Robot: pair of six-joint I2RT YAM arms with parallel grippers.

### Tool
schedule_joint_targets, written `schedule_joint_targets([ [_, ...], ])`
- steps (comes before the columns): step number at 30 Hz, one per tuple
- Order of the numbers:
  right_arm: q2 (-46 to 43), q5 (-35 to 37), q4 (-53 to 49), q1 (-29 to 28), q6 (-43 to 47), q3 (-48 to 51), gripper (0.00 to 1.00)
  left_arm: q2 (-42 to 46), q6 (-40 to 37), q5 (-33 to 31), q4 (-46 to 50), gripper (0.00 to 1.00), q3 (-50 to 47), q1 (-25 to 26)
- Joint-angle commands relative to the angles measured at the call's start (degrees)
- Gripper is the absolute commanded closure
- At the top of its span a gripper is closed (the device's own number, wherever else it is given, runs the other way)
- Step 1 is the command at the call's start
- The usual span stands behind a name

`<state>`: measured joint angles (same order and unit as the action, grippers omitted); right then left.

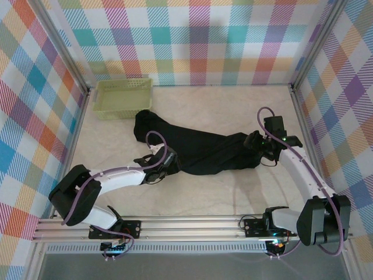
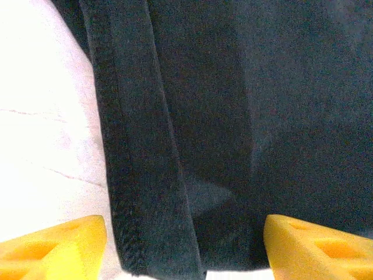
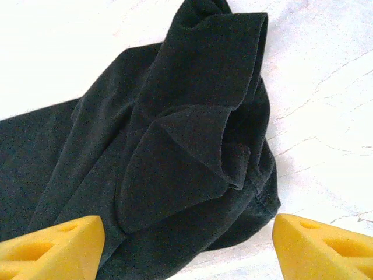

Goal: Fold the inside-out t-shirt

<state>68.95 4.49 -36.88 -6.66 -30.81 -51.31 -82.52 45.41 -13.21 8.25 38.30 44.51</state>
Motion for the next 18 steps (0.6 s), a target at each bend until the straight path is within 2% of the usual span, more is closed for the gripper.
schedule_joint_targets([
  [1,0.53,-0.97,0.60,0.28,0.11,0.77,0.24,1.39,-0.43,0.33,-2.04,0.33,-1.78,0.44],
  [10,0.93,-1.10,0.19,0.22,0.31,0.42,0.23,-1.23,-0.83,-0.13,-1.22,0.54,-1.22,0.42],
  [13,1.02,-0.79,0.23,0.16,0.39,0.42,0.23,-1.57,-0.94,0.01,-1.05,0.53,-0.72,0.63],
  [16,1.27,-0.37,0.26,0.23,0.40,0.50,0.23,-0.94,-1.52,-2.78,1.27,0.44,0.11,2.22],
  [18,1.43,-0.19,0.49,0.21,0.44,0.67,0.23,-0.71,-1.88,-3.73,2.32,0.42,0.39,2.97],
])
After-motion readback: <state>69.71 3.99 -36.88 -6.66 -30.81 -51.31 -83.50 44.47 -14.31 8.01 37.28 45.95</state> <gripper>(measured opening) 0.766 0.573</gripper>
